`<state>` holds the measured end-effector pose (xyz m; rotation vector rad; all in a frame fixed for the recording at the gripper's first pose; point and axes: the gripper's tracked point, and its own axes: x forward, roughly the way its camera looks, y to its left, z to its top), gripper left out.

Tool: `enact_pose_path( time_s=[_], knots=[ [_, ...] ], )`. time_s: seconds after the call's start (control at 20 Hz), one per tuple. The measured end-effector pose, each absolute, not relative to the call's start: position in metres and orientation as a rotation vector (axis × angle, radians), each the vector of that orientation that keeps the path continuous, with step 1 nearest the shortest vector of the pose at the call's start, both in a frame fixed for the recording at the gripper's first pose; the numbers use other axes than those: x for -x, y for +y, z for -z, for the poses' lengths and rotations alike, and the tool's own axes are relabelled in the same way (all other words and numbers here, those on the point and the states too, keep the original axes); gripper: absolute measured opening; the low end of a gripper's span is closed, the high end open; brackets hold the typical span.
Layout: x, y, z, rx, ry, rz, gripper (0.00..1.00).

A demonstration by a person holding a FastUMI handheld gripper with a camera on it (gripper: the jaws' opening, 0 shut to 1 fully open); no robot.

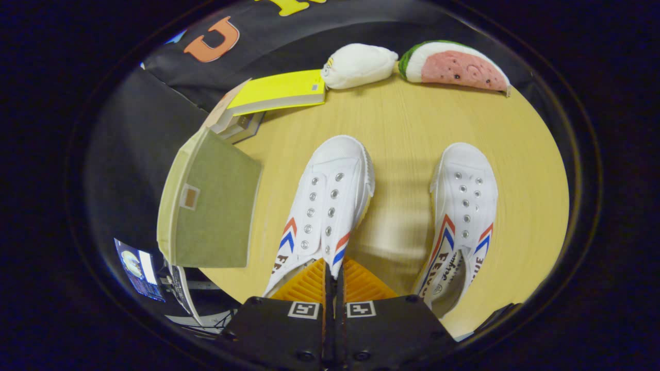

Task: Open the storage box then place both shoes into the box .Put the left shoe in first, then the right shoe, with the right side of both shoes facing outward in a uniform manner.

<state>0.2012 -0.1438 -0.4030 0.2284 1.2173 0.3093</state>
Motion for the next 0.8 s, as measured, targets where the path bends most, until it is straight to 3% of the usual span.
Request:
enact_pose_path(
  time_s=[0.4, 0.8],
  knots=[
    [-0.192, -0.046, 0.289, -0.204, 1.118, -0.38, 0.05],
    [-0.194, 0.085, 0.288, -0.237, 1.144, -0.375, 0.05]
  ],
)
